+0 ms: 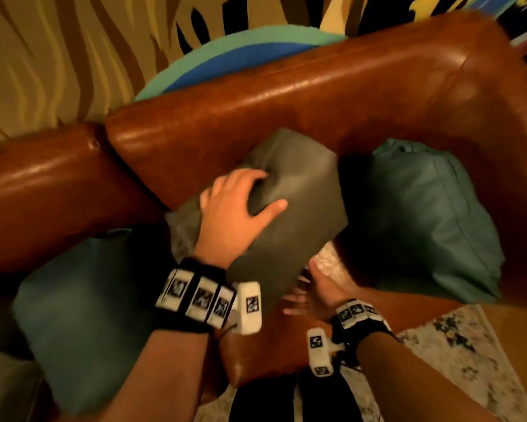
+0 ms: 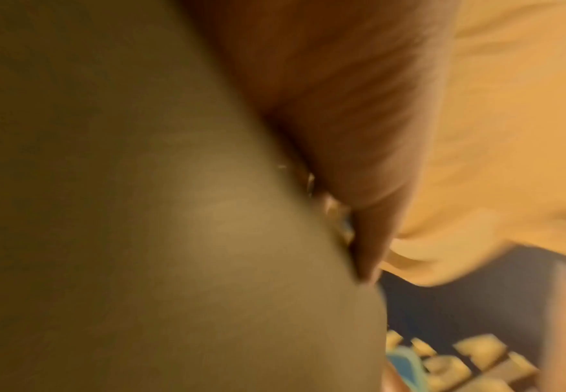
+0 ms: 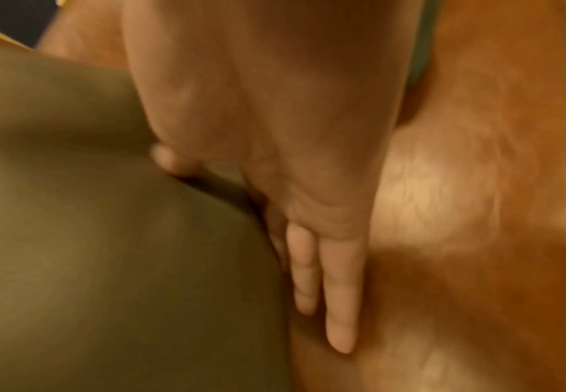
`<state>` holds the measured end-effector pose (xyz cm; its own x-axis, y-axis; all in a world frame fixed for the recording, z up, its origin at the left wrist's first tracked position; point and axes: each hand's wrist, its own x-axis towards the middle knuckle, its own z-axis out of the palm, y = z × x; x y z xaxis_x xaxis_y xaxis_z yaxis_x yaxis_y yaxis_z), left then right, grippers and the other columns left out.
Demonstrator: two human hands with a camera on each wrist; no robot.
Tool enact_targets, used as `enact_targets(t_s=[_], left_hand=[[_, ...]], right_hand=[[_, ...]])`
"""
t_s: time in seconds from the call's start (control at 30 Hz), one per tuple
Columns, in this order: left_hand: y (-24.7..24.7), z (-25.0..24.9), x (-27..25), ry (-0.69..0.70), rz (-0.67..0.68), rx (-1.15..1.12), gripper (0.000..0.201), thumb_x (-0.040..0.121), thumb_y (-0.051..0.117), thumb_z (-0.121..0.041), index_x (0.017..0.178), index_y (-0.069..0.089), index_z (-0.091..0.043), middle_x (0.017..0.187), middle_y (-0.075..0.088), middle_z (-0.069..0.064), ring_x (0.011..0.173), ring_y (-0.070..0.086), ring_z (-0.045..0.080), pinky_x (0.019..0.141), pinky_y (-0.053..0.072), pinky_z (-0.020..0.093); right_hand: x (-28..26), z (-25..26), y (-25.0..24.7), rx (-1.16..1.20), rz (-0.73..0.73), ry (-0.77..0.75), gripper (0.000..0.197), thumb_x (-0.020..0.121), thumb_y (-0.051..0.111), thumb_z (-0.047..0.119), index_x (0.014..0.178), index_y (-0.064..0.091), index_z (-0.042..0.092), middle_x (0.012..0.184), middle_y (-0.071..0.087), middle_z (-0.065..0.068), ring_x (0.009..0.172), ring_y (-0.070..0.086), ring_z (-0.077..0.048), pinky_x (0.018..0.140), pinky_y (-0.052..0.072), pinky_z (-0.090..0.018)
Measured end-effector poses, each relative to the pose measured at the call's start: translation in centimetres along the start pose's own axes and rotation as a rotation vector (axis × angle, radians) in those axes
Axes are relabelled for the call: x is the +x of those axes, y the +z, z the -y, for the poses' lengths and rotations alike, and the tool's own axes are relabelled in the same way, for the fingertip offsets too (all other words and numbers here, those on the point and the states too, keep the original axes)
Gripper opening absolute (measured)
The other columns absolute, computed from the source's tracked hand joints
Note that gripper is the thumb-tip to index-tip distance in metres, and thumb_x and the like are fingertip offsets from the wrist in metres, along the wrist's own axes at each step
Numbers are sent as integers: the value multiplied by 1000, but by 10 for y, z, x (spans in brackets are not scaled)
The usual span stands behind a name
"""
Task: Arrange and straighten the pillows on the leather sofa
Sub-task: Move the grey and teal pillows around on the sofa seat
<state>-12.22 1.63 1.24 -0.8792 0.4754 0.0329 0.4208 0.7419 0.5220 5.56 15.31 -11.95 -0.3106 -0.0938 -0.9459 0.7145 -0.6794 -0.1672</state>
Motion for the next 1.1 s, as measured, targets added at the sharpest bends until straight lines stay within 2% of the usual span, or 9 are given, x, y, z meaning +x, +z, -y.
enact_targets(t_s=[0.07, 0.2, 0.33, 0.4, 0.47, 0.63, 0.9, 1.0, 1.1], left_hand=[[15, -12, 29, 106, 217, 106, 43, 90, 51, -62, 127, 58, -40, 136, 58, -17, 132, 47, 12, 110, 27, 44], [61, 7, 26, 72, 637, 99, 33, 100, 52, -34, 133, 59, -37, 149, 49, -18, 151, 23, 6, 120, -12, 47], [42, 18, 6, 57, 364, 87, 46, 98, 56, -36, 143, 50, -35, 161, 34, -4, 155, 11, 20, 123, -6, 54], [28, 31, -8, -276, 75, 177, 66, 91, 61, -48, 150, 37, -34, 166, 20, 7, 155, 8, 32, 120, 8, 61], [17, 46, -27, -673, -30, -15, 84, 85, 58, -65, 154, 28, -29, 164, 23, 12, 152, 17, 37, 119, 21, 58], [20, 39, -39, -838, 132, -389, 59, 96, 47, -61, 137, 56, -19, 136, 62, 11, 127, 55, 32, 100, 41, 32], [48, 57, -34, -767, 319, -359, 50, 96, 52, -55, 124, 62, -15, 127, 68, 11, 119, 61, 31, 98, 47, 37], [43, 51, -23, -781, 357, -358, 63, 98, 51, -53, 143, 50, -10, 144, 55, 14, 132, 52, 33, 108, 41, 38], [25, 56, -27, -764, 332, -455, 57, 97, 56, -46, 145, 48, -16, 145, 55, 10, 133, 51, 30, 111, 40, 41]], right_hand=[[-5, 6, 17, 11, -95, -38, 37, 103, 43, 38, 137, 47, 24, 105, 62, -11, 89, 62, -36, 82, 53, -55], [-13, 58, 28, -77, -397, -393, 56, 83, 52, -5, 129, 39, 24, 118, 60, -26, 82, 60, -30, 75, 55, -49], [-17, 93, 19, -263, -402, -457, 119, 62, 73, 8, 151, 1, 43, 126, 55, -7, 101, 59, -26, 87, 55, -52], [-16, 98, 13, -336, -379, -524, 117, 52, 78, 13, 142, 17, 58, 128, 56, -3, 111, 58, -29, 90, 53, -55], [-24, 106, 13, -350, -305, -569, 78, 61, 77, 4, 122, 48, 42, 111, 64, -4, 105, 62, -34, 84, 56, -56], [-58, 135, 8, -392, -166, -679, 13, 92, 64, 10, 87, 60, 22, 91, 62, -7, 94, 62, -24, 78, 57, -51], [-53, 155, -9, -521, -416, -566, 18, 94, 64, 25, 82, 53, 18, 96, 57, -10, 98, 58, -31, 83, 57, -55], [-56, 169, 0, -864, -580, -631, 32, 91, 67, 29, 118, 58, 16, 114, 61, -15, 116, 56, -41, 96, 48, -47], [-70, 165, 37, -1153, -645, -785, 85, 92, 65, 35, 157, 12, 19, 160, 17, -23, 146, 19, -45, 118, 23, -55]])
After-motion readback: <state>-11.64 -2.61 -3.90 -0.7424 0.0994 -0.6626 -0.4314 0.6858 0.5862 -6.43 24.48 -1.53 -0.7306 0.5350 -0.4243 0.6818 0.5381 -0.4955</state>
